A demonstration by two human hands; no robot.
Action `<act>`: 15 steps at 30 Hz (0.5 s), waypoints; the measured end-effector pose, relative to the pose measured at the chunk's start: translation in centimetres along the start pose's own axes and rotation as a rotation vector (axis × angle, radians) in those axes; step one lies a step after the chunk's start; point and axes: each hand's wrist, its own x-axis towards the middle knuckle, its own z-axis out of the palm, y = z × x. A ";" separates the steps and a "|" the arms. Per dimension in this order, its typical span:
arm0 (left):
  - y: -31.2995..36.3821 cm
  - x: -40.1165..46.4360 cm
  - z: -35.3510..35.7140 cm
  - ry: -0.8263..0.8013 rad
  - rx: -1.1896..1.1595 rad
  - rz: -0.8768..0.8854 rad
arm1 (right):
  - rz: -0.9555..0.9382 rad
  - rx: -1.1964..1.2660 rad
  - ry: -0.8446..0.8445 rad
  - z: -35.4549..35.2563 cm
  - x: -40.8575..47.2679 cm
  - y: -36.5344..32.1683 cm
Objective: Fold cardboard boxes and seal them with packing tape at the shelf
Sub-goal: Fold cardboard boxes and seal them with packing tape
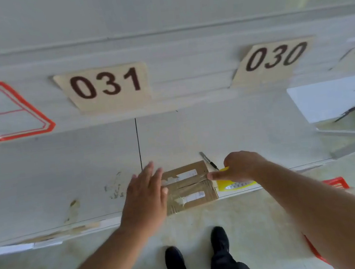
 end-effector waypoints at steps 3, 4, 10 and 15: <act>5.3 2.4 0.7 -0.286 0.137 0.113 | 0.008 0.006 -0.026 0.1 0.1 0.2; 6.2 3.3 1.1 -0.309 0.180 0.121 | 0.009 0.008 -0.031 0.2 0.1 0.2; 4.9 5.9 -0.1 -0.207 0.034 0.183 | -0.069 0.150 -0.027 -2.5 -1.5 1.3; 4.3 6.5 -2.6 -0.145 -0.283 0.282 | -0.168 0.318 0.075 -8.9 -4.8 2.1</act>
